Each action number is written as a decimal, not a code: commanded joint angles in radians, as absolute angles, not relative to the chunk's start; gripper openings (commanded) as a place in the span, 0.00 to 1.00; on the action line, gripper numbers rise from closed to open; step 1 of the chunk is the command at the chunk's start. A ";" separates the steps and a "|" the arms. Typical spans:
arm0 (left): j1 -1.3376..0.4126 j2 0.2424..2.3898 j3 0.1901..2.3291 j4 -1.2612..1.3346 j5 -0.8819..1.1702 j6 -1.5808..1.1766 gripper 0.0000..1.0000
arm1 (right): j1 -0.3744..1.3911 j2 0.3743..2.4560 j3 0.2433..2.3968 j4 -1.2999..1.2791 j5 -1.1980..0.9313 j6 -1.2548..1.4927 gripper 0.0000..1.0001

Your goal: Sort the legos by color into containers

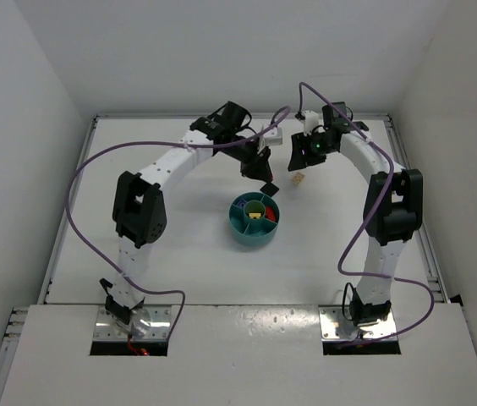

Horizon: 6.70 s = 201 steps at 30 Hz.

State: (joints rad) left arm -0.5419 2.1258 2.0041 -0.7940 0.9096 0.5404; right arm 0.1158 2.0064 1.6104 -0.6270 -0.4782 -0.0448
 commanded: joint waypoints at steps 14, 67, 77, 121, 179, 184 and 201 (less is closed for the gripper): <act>-0.592 2.102 1.962 -0.989 0.963 0.730 0.04 | 0.123 1.956 1.589 -0.588 -0.471 -0.044 0.51; -0.554 2.120 2.012 -0.668 0.960 0.378 0.64 | 0.123 1.953 1.543 -0.588 -0.405 -0.052 0.57; -0.298 2.120 2.045 -0.302 1.096 -0.135 0.66 | 0.179 2.098 1.656 -0.591 -0.212 -0.182 0.85; -0.192 1.976 1.807 -0.322 1.020 0.086 0.68 | 0.198 2.292 1.749 -0.701 -0.153 -0.489 0.78; 0.040 1.887 1.594 0.132 0.988 -0.469 0.77 | 0.656 1.858 1.666 -0.954 -0.583 -0.917 0.32; 0.031 1.856 1.542 0.132 0.979 -0.460 0.78 | 0.686 1.890 1.697 -0.977 -0.583 -0.945 0.33; 0.031 1.809 1.488 0.071 0.979 -0.379 0.79 | 0.706 1.953 1.720 -1.015 -0.574 -0.945 0.35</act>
State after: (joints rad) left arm 0.0273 1.8687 1.4956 0.0578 0.9714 -0.3954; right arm 0.6983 1.9465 1.6993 -1.0088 -0.5507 -0.9241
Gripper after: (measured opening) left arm 0.790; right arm 0.504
